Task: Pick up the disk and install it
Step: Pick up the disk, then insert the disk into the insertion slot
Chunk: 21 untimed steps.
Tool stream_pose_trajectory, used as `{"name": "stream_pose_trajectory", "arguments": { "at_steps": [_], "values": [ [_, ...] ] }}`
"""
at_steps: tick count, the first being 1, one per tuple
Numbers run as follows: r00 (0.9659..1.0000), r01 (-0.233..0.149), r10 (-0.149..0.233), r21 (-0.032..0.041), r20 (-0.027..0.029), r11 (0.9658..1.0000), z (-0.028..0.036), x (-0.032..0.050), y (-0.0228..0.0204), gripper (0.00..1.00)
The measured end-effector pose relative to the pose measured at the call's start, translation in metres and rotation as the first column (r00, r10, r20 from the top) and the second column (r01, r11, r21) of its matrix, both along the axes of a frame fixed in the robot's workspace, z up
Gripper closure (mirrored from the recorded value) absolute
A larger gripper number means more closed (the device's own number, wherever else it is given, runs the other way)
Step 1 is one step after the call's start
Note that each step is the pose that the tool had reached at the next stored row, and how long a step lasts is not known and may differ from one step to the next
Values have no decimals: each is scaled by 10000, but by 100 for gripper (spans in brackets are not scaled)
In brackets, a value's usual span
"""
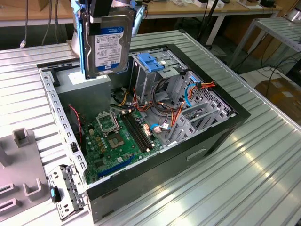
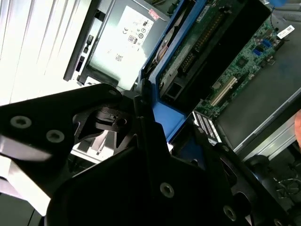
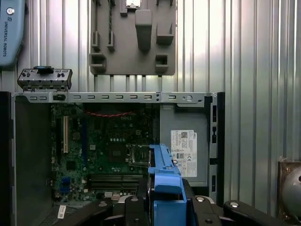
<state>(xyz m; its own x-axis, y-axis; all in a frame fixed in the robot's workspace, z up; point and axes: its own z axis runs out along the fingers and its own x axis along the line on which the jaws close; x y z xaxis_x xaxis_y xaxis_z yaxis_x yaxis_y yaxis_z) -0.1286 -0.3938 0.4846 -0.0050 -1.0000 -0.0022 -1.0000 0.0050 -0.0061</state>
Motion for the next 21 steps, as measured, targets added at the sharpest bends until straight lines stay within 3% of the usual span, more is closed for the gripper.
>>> {"name": "stream_pose_trajectory", "arguments": {
  "at_steps": [11, 21],
  "values": [
    [10000, 0, 0, 1, 0, 10000, 0, 36, -5, 63],
    [10000, 1, -1, 1, 0, 10000, -2, 36, -79, 63]
  ]
}}
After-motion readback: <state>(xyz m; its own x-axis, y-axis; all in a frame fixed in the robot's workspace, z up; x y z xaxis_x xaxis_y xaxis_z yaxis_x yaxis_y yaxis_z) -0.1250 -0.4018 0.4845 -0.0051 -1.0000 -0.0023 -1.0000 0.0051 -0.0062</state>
